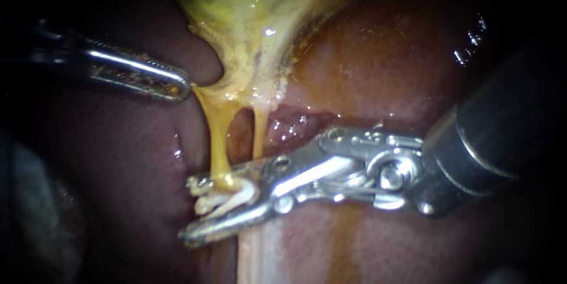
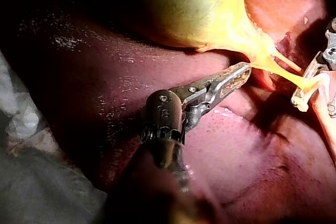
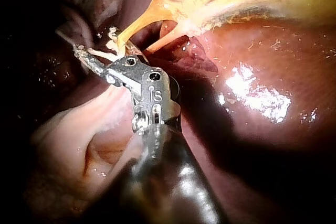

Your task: Clipping second clip left tube

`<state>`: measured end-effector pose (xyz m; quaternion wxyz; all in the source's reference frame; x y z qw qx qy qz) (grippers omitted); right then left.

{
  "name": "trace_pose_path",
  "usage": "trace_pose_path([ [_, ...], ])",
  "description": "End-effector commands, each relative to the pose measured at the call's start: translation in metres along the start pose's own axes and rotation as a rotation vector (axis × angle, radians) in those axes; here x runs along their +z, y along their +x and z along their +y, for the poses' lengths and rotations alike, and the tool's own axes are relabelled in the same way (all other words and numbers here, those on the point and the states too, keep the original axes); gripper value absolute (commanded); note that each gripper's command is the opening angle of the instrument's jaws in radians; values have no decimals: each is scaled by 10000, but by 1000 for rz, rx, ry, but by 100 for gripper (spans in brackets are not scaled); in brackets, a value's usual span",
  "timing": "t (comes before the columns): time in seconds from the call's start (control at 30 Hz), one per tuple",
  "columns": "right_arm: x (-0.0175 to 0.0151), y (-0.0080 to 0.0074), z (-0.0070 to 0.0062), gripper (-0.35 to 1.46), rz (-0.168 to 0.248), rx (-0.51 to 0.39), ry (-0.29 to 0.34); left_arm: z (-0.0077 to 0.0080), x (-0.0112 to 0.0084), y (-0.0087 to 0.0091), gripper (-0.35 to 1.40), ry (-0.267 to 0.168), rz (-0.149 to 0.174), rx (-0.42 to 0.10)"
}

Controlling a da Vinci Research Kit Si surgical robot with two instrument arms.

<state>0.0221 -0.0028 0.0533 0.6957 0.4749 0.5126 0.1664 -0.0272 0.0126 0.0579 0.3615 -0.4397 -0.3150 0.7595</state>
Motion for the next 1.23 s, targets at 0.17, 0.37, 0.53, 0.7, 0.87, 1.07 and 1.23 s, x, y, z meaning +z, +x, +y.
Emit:
trace_pose_path([
  [0.17,-6,2,1,22,-3,13,6,0,0,0,-35,0,0,0],
  [0.37,-12,0,2,-1,-4,24,8,0,0,0,-35,0,0,0],
  [0.53,-14,-2,2,-18,-4,47,9,0,0,0,-35,0,0,0],
  [0.7,-18,-4,0,-35,-6,76,11,0,0,0,-35,0,0,0],
  [0.87,-21,-8,1,-35,-3,75,7,0,0,0,-35,0,0,0],
  [1.07,-21,-11,3,-35,-5,73,6,-1,0,0,-35,0,0,0],
  [1.23,-21,-11,4,-35,-5,73,6,-2,1,-1,-35,0,0,1],
])
